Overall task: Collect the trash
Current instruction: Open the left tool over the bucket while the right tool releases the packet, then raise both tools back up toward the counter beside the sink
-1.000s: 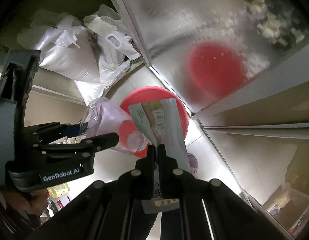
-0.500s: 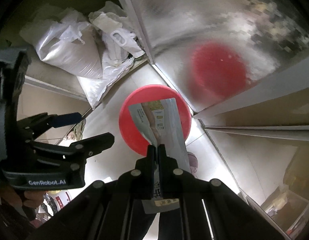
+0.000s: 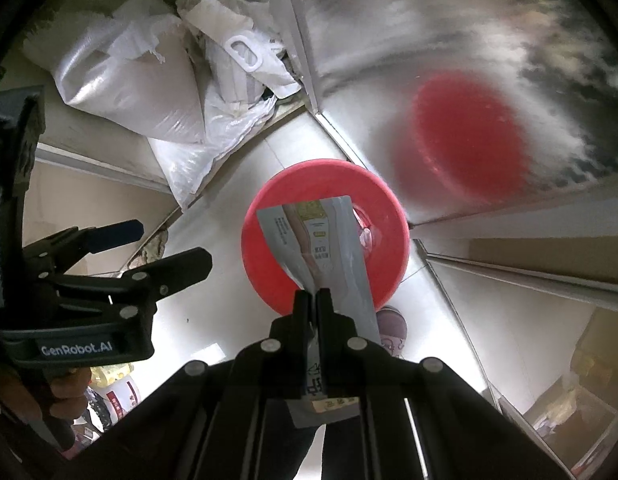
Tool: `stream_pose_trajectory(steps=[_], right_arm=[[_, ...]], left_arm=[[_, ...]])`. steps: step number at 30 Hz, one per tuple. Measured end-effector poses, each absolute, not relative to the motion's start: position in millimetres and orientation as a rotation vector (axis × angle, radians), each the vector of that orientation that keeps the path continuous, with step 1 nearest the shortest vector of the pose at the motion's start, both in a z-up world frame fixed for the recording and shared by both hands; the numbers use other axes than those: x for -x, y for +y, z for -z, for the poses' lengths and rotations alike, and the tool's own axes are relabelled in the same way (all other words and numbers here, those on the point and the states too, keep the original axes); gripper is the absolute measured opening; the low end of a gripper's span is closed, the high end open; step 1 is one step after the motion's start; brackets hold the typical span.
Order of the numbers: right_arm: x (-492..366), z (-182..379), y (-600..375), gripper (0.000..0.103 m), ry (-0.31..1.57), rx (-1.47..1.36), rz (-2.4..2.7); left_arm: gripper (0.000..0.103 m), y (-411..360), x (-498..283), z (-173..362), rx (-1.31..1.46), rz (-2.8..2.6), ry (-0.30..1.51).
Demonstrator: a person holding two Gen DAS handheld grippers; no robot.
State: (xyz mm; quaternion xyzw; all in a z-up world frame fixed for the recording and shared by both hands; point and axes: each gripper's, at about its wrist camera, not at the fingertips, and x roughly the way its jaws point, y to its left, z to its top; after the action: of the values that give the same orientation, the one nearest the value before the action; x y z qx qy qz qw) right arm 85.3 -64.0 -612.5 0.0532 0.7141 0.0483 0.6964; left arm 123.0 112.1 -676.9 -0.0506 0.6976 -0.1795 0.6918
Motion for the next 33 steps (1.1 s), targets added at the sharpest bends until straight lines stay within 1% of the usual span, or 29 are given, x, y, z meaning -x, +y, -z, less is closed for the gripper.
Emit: stream_pose_trajectory(steps=[6,8,9,11,12,15,17,18,20,21,22,23,24,26,29,33], right_arm=[[-90.2,631.0,-56.6,0.005,1.609,-0.094,-0.111],[-91.4,629.8,-53.2,0.009,1.595,-0.093,-0.111],[-91.8,629.3,-51.9,0.012,1.587,-0.087,-0.111],[-91.9,627.8,-49.1,0.030,1.579,-0.065,-0.106],[-91.4,626.2,-48.5,0.034,1.576,-0.061,-0.107],[-91.0,620.1,-46.0,0.042,1.566,-0.028,-0.103],[-90.2,615.7,-44.4,0.050,1.565,-0.017,-0.096],[-88.9,609.1,-43.5,0.052,1.559,-0.007,-0.099],[-86.6,594.6,-40.6,0.061,1.545,0.020,-0.100],[-86.3,587.6,-39.1,0.064,1.536,0.029,-0.101],[-85.4,576.8,-38.3,0.069,1.524,0.039,-0.104],[-84.6,561.7,-37.6,0.075,1.509,0.046,-0.112],[-84.2,546.9,-37.5,0.078,1.491,0.047,-0.117],[-83.8,516.3,-37.2,0.087,1.452,0.052,-0.116],[-84.3,465.9,-38.4,0.092,1.389,0.057,-0.108],[-82.2,397.5,-44.3,0.094,1.321,0.020,-0.105]], left_arm=[[0.095,124.1,-123.1,689.6,0.105,0.382,1.580],[0.095,126.3,-121.1,690.1,0.089,0.384,1.579],[0.095,126.8,-120.5,689.9,0.087,0.385,1.579],[0.095,129.7,-118.9,688.4,0.100,0.383,1.581],[0.095,131.7,-118.1,686.7,0.107,0.378,1.583],[0.095,138.7,-115.5,677.3,0.109,0.361,1.580],[0.095,144.9,-113.3,668.3,0.111,0.350,1.575],[0.095,147.9,-112.0,660.5,0.109,0.343,1.572],[0.095,152.8,-109.8,642.2,0.093,0.328,1.560],[0.095,154.3,-108.3,629.7,0.074,0.320,1.551],[0.095,155.0,-107.1,617.6,0.050,0.314,1.545],[0.095,155.3,-106.1,604.4,0.033,0.313,1.534],[0.095,155.7,-105.1,587.6,0.024,0.312,1.516],[0.095,157.2,-104.8,551.7,0.025,0.305,1.483],[0.095,158.0,-106.8,502.8,0.033,0.297,1.437],[0.095,153.9,-108.9,425.8,0.025,0.274,1.363]])
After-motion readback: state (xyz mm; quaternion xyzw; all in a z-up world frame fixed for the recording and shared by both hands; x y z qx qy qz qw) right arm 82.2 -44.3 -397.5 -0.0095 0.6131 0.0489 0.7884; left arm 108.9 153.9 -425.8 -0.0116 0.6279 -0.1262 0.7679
